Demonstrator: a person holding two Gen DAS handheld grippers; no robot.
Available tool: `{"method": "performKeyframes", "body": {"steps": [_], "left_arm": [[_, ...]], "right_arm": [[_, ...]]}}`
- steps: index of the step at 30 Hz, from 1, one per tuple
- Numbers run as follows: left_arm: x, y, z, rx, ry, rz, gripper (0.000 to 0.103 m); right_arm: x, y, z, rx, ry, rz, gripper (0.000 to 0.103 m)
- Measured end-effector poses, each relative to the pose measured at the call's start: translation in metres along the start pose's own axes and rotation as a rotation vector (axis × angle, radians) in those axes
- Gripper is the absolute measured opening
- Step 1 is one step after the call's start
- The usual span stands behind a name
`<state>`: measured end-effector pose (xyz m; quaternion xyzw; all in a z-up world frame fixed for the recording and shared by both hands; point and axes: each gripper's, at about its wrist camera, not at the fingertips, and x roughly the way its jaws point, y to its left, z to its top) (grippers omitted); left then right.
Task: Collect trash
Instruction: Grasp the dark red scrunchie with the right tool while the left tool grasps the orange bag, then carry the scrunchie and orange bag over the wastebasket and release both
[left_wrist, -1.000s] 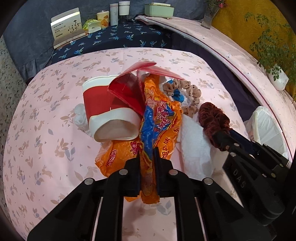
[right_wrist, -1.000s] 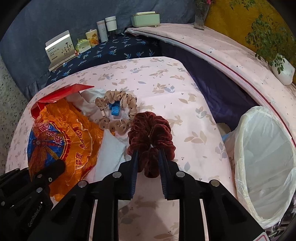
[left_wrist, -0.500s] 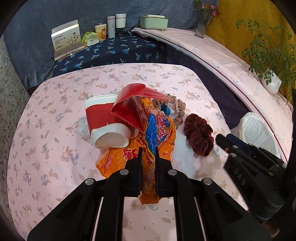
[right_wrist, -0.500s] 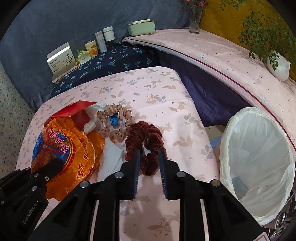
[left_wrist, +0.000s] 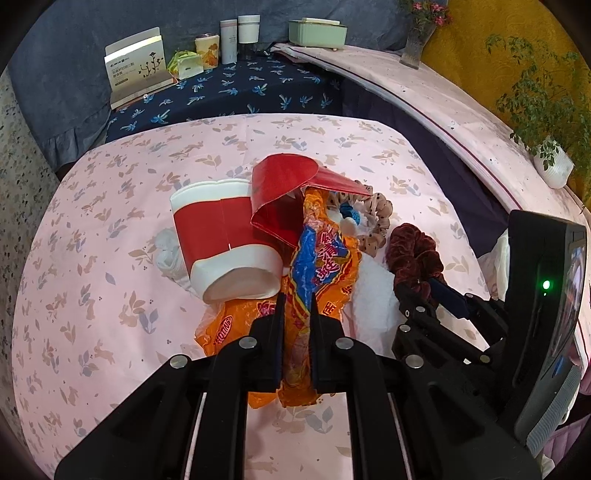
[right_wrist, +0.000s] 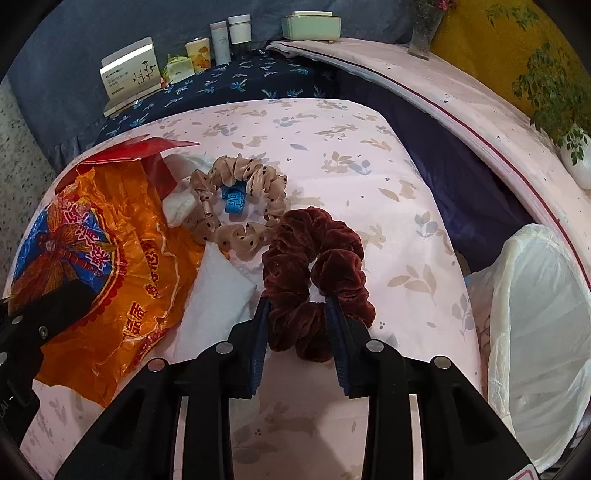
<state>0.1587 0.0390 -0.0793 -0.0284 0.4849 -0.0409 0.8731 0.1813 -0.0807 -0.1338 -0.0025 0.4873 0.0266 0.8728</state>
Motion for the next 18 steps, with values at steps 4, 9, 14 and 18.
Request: {"method": "performKeyframes", "body": {"steps": [4,9,14,18], "left_arm": [[0.001,-0.003,-0.002,0.007,0.003,-0.002,0.01],[0.0,-0.004,-0.002,0.008,0.003,0.004,0.01],[-0.003,-0.005,-0.003,0.016,-0.002,0.009,0.01],[-0.008,-0.008,-0.001,0.019,-0.008,0.0,0.01]], "right_arm": [[-0.002,-0.002,0.002,0.013,0.018,0.021,0.037],[0.0,0.005,0.001,-0.022,0.031,0.0,0.034],[-0.006,-0.001,0.003,-0.015,0.03,-0.008,0.018],[-0.023,-0.012,0.004,0.024,-0.002,-0.001,0.018]]}}
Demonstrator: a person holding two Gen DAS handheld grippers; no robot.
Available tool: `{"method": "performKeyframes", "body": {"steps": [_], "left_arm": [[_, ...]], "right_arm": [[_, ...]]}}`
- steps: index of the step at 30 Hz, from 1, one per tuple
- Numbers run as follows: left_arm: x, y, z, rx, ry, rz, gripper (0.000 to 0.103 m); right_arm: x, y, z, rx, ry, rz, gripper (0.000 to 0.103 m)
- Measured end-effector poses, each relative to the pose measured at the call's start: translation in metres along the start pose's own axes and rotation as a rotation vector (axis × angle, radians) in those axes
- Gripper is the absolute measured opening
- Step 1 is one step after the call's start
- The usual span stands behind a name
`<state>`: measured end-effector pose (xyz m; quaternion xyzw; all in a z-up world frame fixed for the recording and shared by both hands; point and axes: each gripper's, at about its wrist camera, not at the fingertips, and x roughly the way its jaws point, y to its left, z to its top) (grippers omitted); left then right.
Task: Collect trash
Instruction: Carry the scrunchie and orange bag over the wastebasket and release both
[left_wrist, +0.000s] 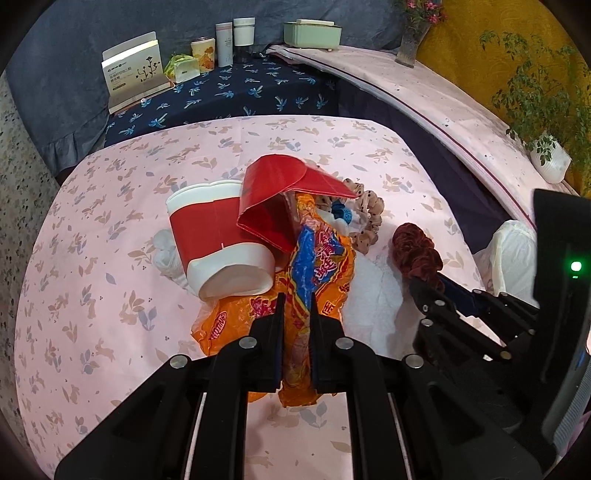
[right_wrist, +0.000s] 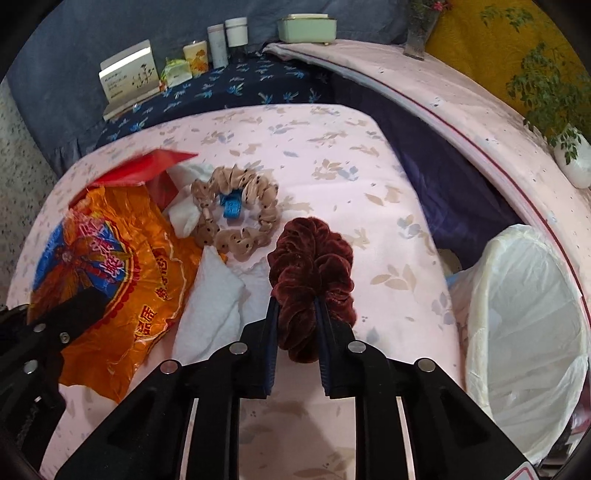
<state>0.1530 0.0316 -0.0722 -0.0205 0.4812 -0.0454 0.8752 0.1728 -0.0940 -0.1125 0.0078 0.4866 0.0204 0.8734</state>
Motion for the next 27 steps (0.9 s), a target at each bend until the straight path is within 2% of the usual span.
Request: {"method": "performKeyframes", "body": {"steps": [7,14,19,27], "left_arm": [[-0.018,-0.022,0.008,0.044,-0.049,-0.021,0.01],[-0.04,-0.059,0.013,0.113,-0.1,-0.066,0.009],[-0.053,-0.092,0.013,0.17,-0.128,-0.096,0.009],[-0.064,-0.154,0.009,0.273,-0.159,-0.147,0.009]], "right_arm": [[-0.04,-0.024,0.0,0.064,-0.076,0.012,0.018],[-0.081,-0.058,-0.002,0.133,-0.16,0.003,0.018],[-0.108,-0.091,-0.007,0.191,-0.21,-0.03,0.018],[-0.131,-0.149,-0.028,0.291,-0.238,-0.096,0.018]]}}
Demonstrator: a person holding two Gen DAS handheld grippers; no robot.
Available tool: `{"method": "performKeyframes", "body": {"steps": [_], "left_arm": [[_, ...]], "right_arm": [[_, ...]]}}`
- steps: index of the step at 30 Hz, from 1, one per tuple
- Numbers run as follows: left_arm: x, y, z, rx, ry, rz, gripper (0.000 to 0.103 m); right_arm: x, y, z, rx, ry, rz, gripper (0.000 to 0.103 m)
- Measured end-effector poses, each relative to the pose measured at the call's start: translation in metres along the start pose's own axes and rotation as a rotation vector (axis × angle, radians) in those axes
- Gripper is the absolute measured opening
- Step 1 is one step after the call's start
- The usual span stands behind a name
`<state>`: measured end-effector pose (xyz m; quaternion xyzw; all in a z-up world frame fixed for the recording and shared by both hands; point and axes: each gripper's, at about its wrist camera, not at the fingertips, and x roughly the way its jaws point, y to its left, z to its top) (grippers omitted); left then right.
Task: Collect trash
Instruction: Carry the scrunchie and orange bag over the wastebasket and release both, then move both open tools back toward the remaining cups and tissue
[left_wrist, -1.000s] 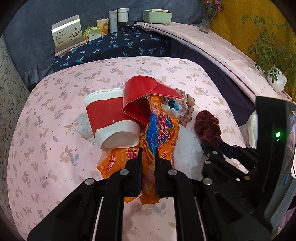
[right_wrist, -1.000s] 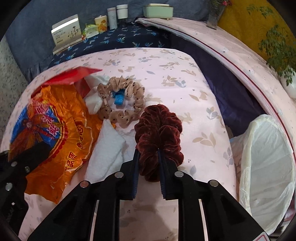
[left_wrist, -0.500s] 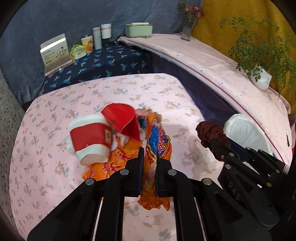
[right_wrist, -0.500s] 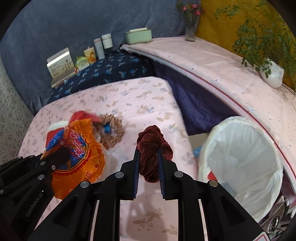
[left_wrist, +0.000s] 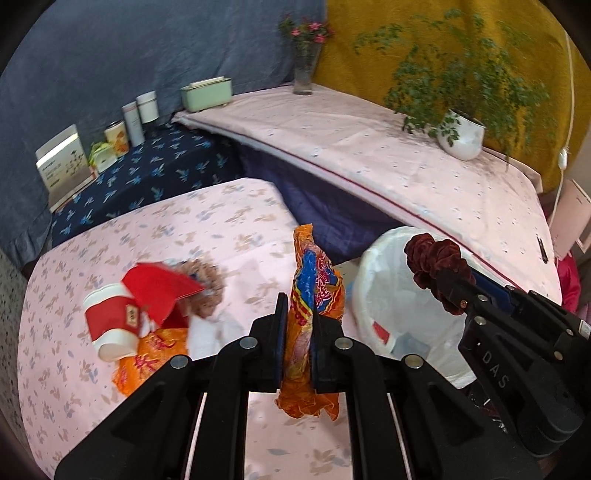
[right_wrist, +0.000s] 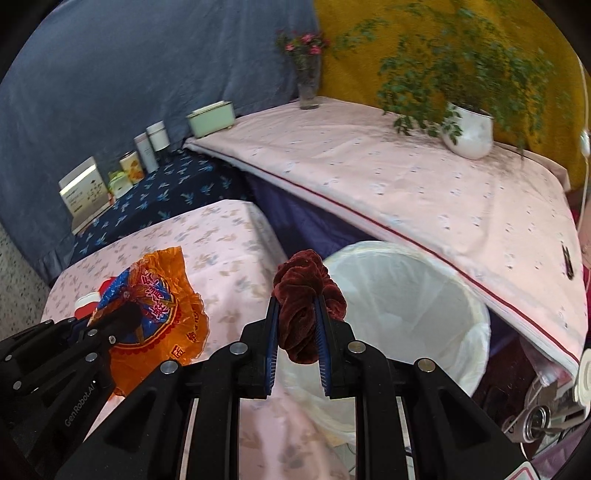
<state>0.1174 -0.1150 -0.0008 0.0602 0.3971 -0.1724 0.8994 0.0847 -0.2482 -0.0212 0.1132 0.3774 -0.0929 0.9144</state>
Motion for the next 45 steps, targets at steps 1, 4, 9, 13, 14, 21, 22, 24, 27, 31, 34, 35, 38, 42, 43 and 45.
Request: {"method": "performKeyframes", "body": {"steps": [1,4,9,13,14,21,22,24,27,31,34,35,38,42,43,45], "left_arm": [[0.001,-0.009,0.001,0.014,-0.001,-0.008,0.009],[0.005,-0.029,0.003,0.044,0.0,-0.032,0.009],[0.016,-0.056,0.005,0.084,0.019,-0.073,0.009],[0.026,-0.07,0.005,0.104,0.036,-0.092,0.01],[0.028,-0.071,0.005,0.104,0.041,-0.098,0.011],[0.032,-0.073,0.006,0.097,0.039,-0.094,0.045],[0.032,-0.073,0.006,0.098,0.036,-0.088,0.046],[0.033,-0.071,0.007,0.101,0.039,-0.08,0.05],[0.034,-0.068,0.006,0.093,0.042,-0.07,0.053],[0.035,-0.063,0.004,0.083,0.05,-0.057,0.053],[0.035,-0.057,0.002,0.071,0.058,-0.048,0.053],[0.035,-0.055,0.001,0.066,0.058,-0.045,0.053],[0.034,-0.048,-0.001,0.052,0.058,-0.033,0.053],[0.031,-0.037,-0.004,0.029,0.059,-0.024,0.053],[0.03,-0.035,-0.004,0.025,0.059,-0.022,0.053],[0.028,-0.029,-0.005,0.015,0.057,-0.016,0.053]], "right_arm": [[-0.002,-0.007,0.0,0.01,-0.001,-0.008,0.018],[-0.003,-0.027,-0.004,0.039,0.001,-0.031,0.018],[0.0,-0.056,-0.011,0.083,0.013,-0.053,0.018],[0.005,-0.069,-0.016,0.105,0.027,-0.063,0.018],[0.006,-0.071,-0.017,0.109,0.028,-0.063,0.019],[0.006,-0.08,-0.018,0.142,0.007,-0.078,0.036],[0.006,-0.081,-0.018,0.143,0.008,-0.079,0.036],[0.006,-0.082,-0.019,0.147,0.011,-0.08,0.037],[0.006,-0.082,-0.018,0.154,0.01,-0.08,0.042],[0.005,-0.078,-0.018,0.148,0.009,-0.079,0.043],[0.003,-0.074,-0.018,0.142,0.007,-0.076,0.045],[0.002,-0.073,-0.018,0.14,0.005,-0.075,0.047],[0.0,-0.066,-0.018,0.129,0.001,-0.071,0.048],[-0.002,-0.057,-0.018,0.115,0.002,-0.06,0.048],[-0.002,-0.054,-0.017,0.112,0.002,-0.055,0.048],[-0.003,-0.048,-0.018,0.102,0.003,-0.051,0.048]]}}
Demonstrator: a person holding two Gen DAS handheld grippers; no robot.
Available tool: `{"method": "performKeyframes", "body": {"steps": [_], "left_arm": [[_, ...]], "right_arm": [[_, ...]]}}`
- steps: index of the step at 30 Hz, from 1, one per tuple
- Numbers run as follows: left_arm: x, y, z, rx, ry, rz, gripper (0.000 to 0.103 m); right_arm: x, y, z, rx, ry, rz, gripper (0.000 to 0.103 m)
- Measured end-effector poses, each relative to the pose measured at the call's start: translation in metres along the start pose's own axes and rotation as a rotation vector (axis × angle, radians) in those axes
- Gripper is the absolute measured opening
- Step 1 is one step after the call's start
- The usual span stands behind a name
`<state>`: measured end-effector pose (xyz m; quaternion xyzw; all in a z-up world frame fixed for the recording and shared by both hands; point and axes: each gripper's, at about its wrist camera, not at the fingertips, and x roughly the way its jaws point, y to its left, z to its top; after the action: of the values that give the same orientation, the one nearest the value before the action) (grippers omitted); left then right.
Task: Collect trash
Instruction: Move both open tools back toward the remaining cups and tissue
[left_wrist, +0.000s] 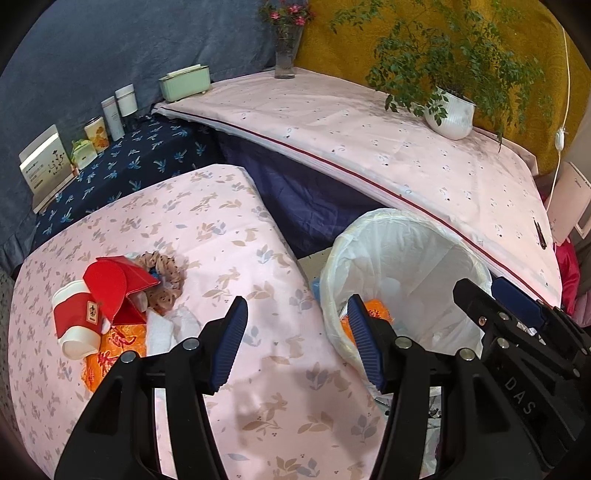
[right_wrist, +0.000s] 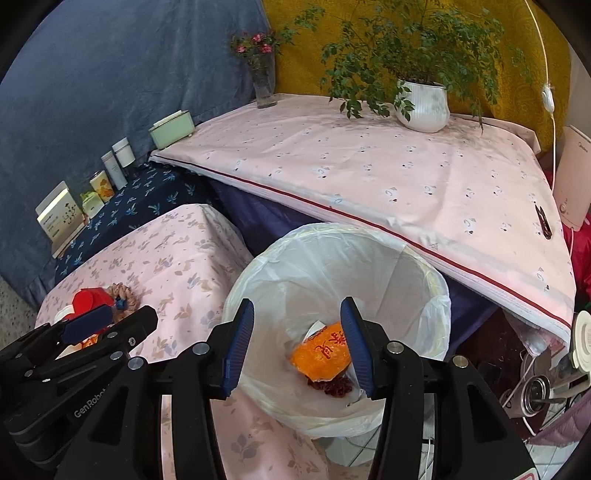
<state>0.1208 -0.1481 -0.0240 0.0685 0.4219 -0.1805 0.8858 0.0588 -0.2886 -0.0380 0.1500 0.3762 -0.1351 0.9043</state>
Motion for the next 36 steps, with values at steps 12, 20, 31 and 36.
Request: {"method": "performKeyframes", "body": {"steps": [12,20,31,36], "left_arm": [[-0.015,0.034,-0.009,-0.053,-0.023,0.043,0.059],[-0.021,0.062,-0.016,-0.103,-0.023,0.069,0.059],[-0.028,0.111,-0.03,-0.188,-0.022,0.127,0.067],[-0.03,0.136,-0.039,-0.23,-0.017,0.163,0.071]], "right_arm": [[-0.009,0.037,-0.006,-0.061,0.001,0.027,0.05],[-0.012,0.063,-0.009,-0.102,0.001,0.044,0.055],[-0.012,0.111,-0.02,-0.185,0.016,0.081,0.058],[-0.007,0.134,-0.031,-0.214,0.035,0.103,0.06]]}}
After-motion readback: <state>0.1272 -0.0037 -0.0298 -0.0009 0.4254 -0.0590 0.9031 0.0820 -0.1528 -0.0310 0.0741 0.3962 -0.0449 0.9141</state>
